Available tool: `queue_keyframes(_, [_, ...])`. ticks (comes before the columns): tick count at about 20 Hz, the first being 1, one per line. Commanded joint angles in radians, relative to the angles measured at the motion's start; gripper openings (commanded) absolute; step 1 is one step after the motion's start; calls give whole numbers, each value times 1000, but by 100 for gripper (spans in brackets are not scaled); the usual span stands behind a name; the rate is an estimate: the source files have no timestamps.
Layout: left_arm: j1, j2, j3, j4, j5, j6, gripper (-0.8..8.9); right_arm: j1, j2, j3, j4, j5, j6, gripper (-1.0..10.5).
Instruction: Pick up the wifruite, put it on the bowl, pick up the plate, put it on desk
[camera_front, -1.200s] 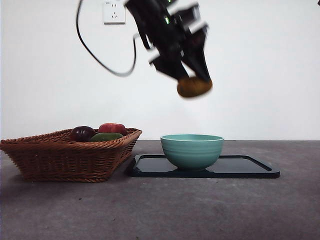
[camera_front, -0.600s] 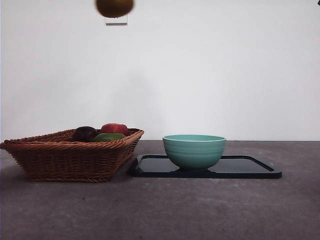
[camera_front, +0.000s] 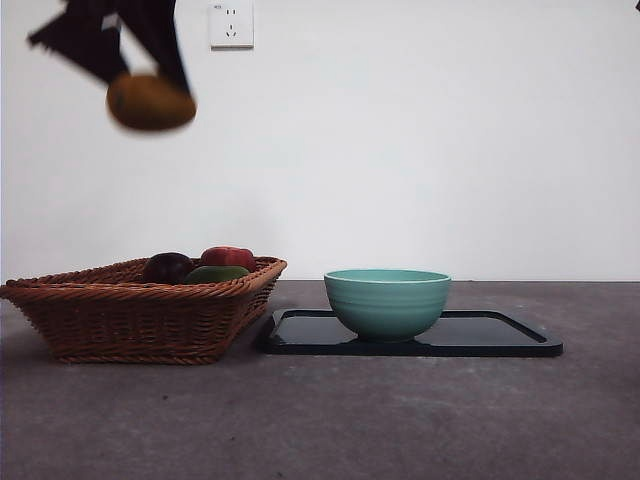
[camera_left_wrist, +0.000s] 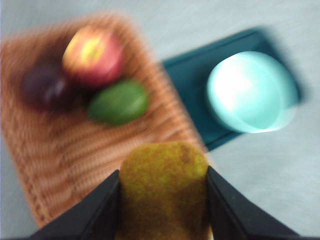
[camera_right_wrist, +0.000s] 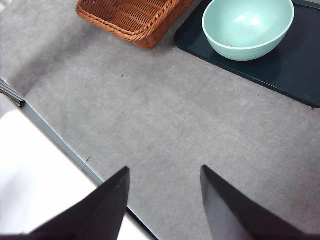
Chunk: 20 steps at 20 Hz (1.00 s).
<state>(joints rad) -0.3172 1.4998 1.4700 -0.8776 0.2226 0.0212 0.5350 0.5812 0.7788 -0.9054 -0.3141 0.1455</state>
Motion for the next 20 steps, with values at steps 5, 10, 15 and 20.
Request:
queue_keyframes(5, [-45,5,-254,326,-208,-196,83,6,3,8,8,1,-6,225])
queue_keyframes(10, [-76,28,-414,508,-296,-248,82,6,3,8,18,1,-3,225])
queue_keyframes(15, [-89,110,-440,583,-307,-261,82,6,3,8,35,1,4,225])
queue_keyframes(20, [-106,185,-440,617,-346,-261,82,6,3,8,37,0,12,225])
